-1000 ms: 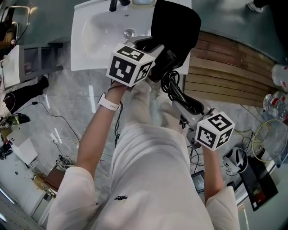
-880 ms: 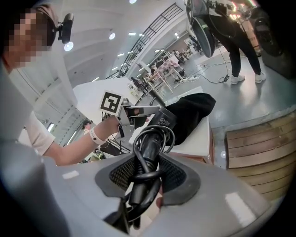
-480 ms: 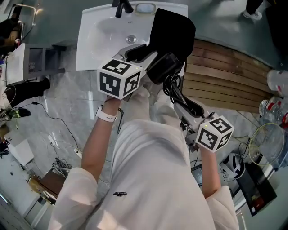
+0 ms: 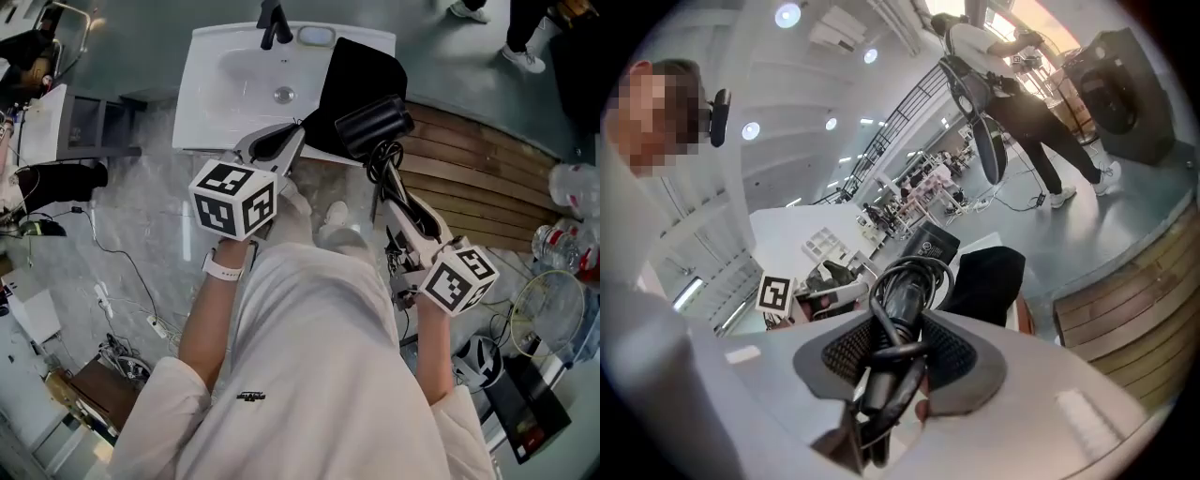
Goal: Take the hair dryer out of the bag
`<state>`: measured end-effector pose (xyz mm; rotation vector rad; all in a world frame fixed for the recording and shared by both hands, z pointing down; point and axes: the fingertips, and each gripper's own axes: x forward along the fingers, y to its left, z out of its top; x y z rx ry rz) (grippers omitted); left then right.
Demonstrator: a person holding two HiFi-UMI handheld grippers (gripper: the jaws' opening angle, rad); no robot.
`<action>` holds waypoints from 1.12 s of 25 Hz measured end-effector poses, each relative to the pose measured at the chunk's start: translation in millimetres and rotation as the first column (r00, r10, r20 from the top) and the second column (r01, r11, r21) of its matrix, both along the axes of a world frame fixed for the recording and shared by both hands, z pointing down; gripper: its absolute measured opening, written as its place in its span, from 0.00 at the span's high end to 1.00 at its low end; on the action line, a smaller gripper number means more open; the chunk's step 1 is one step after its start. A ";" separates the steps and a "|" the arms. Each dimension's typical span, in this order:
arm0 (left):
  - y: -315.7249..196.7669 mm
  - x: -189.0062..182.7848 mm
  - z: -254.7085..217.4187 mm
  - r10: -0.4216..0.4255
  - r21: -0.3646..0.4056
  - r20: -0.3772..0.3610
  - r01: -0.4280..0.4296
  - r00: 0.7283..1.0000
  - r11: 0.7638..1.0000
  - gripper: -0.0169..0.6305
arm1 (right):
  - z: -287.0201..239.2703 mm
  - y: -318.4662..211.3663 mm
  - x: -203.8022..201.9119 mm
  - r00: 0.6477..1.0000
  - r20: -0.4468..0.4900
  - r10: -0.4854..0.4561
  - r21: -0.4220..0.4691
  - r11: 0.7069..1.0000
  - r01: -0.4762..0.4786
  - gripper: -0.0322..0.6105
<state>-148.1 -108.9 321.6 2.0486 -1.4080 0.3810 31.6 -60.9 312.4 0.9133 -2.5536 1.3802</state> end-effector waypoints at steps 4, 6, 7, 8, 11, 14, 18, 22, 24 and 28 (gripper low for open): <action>20.2 -6.4 -20.2 -0.035 0.031 -0.011 0.036 0.999 0.999 0.96 | -25.1 -16.3 -1.8 0.997 0.052 0.049 0.037 0.998 -0.051 0.71; 27.9 -3.3 -30.7 -0.035 0.049 -0.015 0.036 0.999 0.998 0.96 | -38.0 -24.9 -1.2 0.994 0.077 0.076 0.058 0.995 -0.081 0.71; 31.8 0.1 -35.8 -0.028 0.058 -0.022 0.029 0.999 0.998 0.96 | -44.4 -28.9 -0.4 0.992 0.089 0.089 0.068 0.993 -0.096 0.71; 35.9 3.8 -40.7 -0.021 0.066 -0.024 0.022 0.999 0.998 0.96 | -51.3 -32.6 0.7 0.990 0.098 0.099 0.083 0.991 -0.107 0.71; 46.7 8.7 -57.0 -0.024 0.091 -0.016 0.025 1.000 0.995 0.96 | -75.0 -43.1 4.0 0.989 0.106 0.107 0.146 0.982 -0.122 0.71; 52.6 6.7 -73.3 -0.045 0.115 -0.024 0.048 0.999 0.992 0.96 | -96.8 -49.9 8.9 0.983 0.136 0.125 0.176 0.973 -0.148 0.71; 52.4 6.6 -88.7 -0.086 0.154 -0.032 0.090 0.996 0.984 0.96 | -117.1 -56.7 24.9 0.977 0.151 0.150 0.215 0.960 -0.181 0.71; 48.9 8.2 -102.7 -0.100 0.199 -0.050 0.108 0.994 0.974 0.96 | -125.3 -59.6 38.8 0.969 0.159 0.189 0.228 0.948 -0.222 0.71; 46.6 7.8 -105.9 -0.096 0.215 -0.056 0.106 0.994 0.971 0.96 | -123.7 -60.8 42.1 0.966 0.157 0.205 0.231 0.944 -0.237 0.71; 44.3 12.4 -102.9 -0.082 0.221 -0.057 0.093 0.995 0.971 0.96 | -111.3 -59.9 48.8 0.962 0.151 0.230 0.206 0.944 -0.258 0.71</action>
